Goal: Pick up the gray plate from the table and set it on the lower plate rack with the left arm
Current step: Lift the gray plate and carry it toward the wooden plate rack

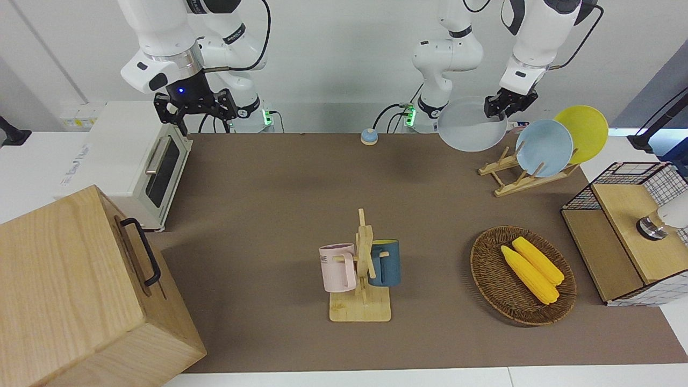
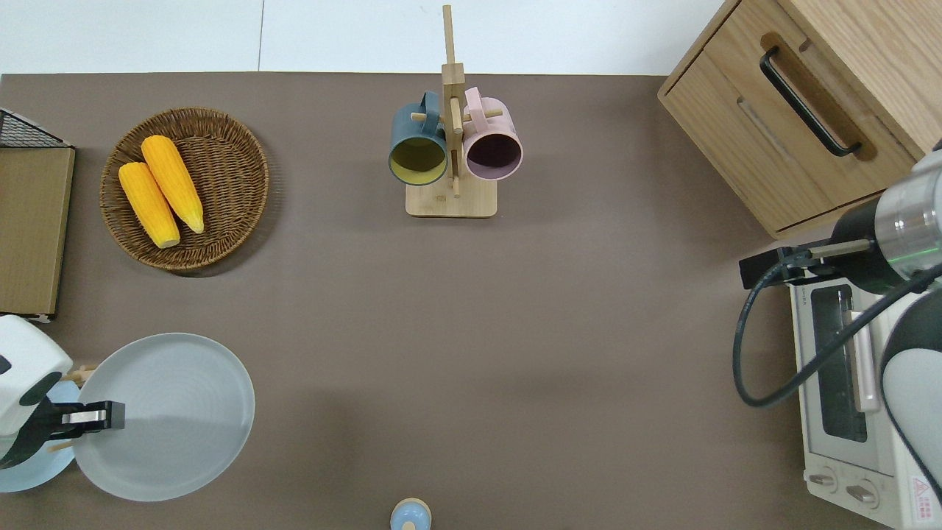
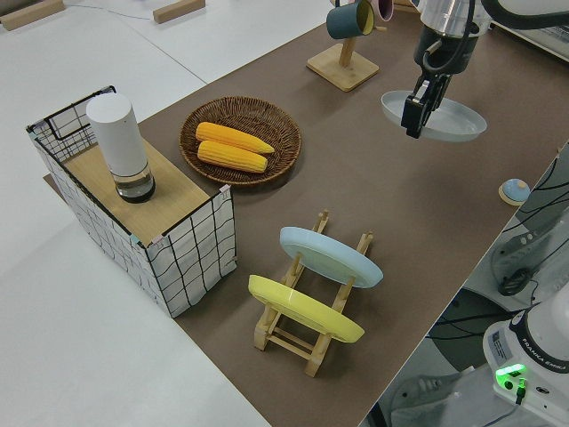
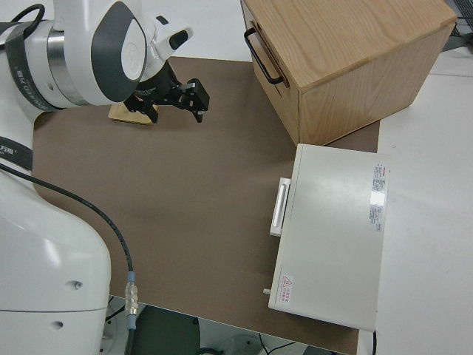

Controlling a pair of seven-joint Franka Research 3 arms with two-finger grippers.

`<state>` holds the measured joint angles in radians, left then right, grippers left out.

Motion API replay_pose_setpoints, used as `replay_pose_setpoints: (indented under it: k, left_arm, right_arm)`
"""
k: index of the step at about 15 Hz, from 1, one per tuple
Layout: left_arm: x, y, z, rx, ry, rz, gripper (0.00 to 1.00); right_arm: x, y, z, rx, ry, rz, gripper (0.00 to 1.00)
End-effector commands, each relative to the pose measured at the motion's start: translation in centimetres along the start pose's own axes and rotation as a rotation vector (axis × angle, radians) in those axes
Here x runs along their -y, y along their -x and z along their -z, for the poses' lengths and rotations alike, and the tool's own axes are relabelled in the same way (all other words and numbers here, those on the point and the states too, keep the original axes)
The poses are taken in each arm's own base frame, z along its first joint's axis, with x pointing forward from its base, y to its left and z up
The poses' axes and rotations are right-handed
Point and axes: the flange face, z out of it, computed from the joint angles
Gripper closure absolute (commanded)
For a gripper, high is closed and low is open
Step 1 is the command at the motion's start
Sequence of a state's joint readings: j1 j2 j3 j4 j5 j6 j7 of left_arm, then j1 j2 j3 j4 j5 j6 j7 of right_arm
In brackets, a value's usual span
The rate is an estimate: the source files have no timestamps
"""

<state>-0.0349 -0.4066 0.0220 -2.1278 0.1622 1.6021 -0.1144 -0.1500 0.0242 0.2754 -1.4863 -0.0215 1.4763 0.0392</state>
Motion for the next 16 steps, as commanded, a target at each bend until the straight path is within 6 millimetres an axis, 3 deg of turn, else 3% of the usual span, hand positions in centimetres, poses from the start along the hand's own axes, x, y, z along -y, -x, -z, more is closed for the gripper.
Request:
replay_pose_setpoints:
  k: [1, 9, 16]
  left_arm:
    - [-0.7, 0.1, 1.8, -0.004, -0.185, 0.023, 1.0]
    - [-2.8, 0.8, 2.0, -0.029, -0.585, 0.12, 1.0]
    - [-3.3, -0.3, -2.1, -0.059, -0.824, 0.217, 1.0]
  right_arm:
    - [-0.1, 0.2, 0.4, 0.004, 0.002, -0.014, 0.017]
    - [-0.1, 0.3, 0.4, 0.003, 0.002, -0.015, 0.017]
    - [-0.1, 0.2, 0.4, 0.004, 0.002, -0.014, 0.017]
